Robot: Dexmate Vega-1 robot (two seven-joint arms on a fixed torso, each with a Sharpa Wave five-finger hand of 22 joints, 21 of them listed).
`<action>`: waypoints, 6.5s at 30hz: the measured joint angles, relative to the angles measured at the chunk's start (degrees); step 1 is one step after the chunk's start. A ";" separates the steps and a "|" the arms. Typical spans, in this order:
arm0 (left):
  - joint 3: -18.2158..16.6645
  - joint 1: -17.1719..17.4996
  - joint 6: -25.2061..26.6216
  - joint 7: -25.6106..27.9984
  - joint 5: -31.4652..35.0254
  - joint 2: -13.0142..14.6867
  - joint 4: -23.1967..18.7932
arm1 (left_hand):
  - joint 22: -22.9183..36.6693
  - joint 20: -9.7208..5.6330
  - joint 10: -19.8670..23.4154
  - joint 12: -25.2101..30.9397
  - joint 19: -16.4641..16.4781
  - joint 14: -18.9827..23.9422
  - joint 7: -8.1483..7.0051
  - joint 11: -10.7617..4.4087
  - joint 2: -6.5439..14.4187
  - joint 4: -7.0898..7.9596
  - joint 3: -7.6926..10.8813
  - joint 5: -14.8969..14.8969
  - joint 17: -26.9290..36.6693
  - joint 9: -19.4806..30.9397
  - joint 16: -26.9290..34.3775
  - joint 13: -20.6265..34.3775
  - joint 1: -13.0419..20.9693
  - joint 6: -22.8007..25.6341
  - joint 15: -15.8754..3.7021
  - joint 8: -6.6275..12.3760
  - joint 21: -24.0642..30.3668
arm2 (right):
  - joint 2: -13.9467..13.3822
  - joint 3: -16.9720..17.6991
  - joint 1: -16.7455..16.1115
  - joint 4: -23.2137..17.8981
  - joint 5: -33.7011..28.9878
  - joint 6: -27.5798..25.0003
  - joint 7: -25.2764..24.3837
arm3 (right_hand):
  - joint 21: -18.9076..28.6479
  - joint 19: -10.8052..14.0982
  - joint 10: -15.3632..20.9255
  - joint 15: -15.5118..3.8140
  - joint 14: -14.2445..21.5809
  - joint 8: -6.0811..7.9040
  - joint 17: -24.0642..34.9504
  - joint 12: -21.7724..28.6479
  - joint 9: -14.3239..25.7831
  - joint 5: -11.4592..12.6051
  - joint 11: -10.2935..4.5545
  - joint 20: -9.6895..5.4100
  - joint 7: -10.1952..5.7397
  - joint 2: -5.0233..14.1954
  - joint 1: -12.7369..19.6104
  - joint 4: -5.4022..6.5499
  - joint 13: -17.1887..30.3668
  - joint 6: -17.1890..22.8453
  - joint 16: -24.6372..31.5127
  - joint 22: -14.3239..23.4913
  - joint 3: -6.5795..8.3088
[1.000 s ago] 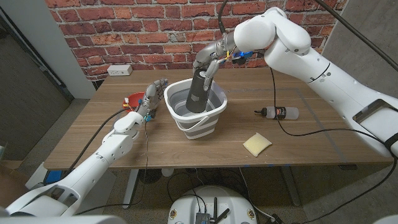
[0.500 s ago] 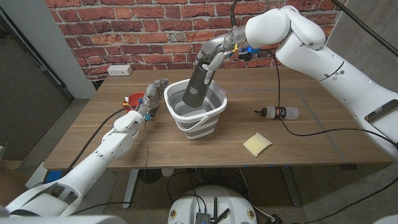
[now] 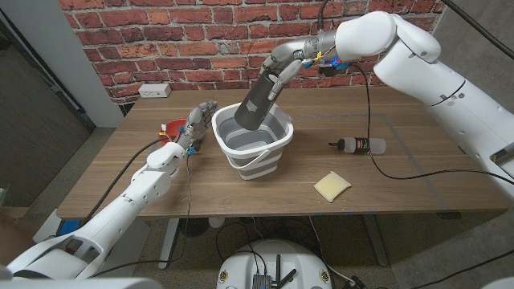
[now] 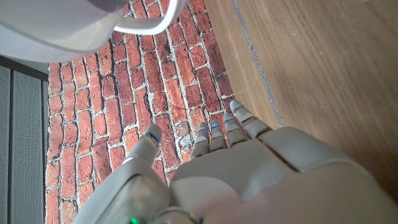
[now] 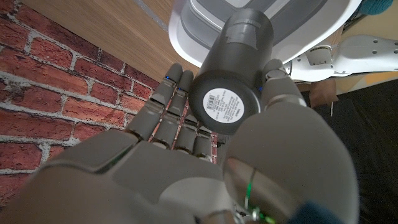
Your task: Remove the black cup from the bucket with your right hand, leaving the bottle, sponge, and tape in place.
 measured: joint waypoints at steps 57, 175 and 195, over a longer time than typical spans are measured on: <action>0.05 0.40 2.11 1.46 -0.06 0.47 -2.10 | 0.00 -0.31 0.00 0.00 0.30 0.00 0.00 0.00 0.00 0.16 0.16 0.00 0.00 0.00 0.00 0.00 0.00 0.00 0.00 0.00 -0.43 | -4.37 11.15 -15.48 21.03 38.26 18.69 -15.96 | 0.00 0.00 0.52 -0.01 0.43 0.00 1.06 -0.19 0.00 0.89 0.51 0.00 0.91 0.03 -0.03 0.03 0.15 0.91 0.88 0.29 -0.94; 0.08 3.85 6.64 8.72 -0.51 0.84 -10.20 | -0.01 -0.01 0.21 0.00 0.60 0.00 -0.25 -0.21 0.00 -0.09 0.72 0.00 0.00 0.00 0.00 0.00 0.00 1.48 0.00 0.00 -0.88 | -14.49 15.58 -23.57 27.30 31.93 9.03 -26.64 | 0.00 -1.05 1.31 0.40 -0.43 0.01 1.82 -1.11 0.01 2.50 0.94 -0.01 0.80 -0.16 0.16 -0.02 1.58 0.80 -0.06 0.26 -1.33; 0.66 3.14 7.26 7.49 -0.65 0.22 -8.96 | -0.01 -0.01 0.21 0.00 0.60 0.00 -0.25 -0.21 0.00 -0.09 0.72 0.00 0.00 0.00 0.00 0.00 0.00 1.48 0.00 0.00 -0.88 | -16.78 8.62 -14.55 19.43 19.50 0.87 -21.73 | 0.00 -1.04 1.31 0.20 -0.62 0.32 1.82 -0.83 0.01 2.48 0.93 -0.01 1.11 -0.52 0.53 -0.04 1.73 1.11 -0.46 0.26 -1.35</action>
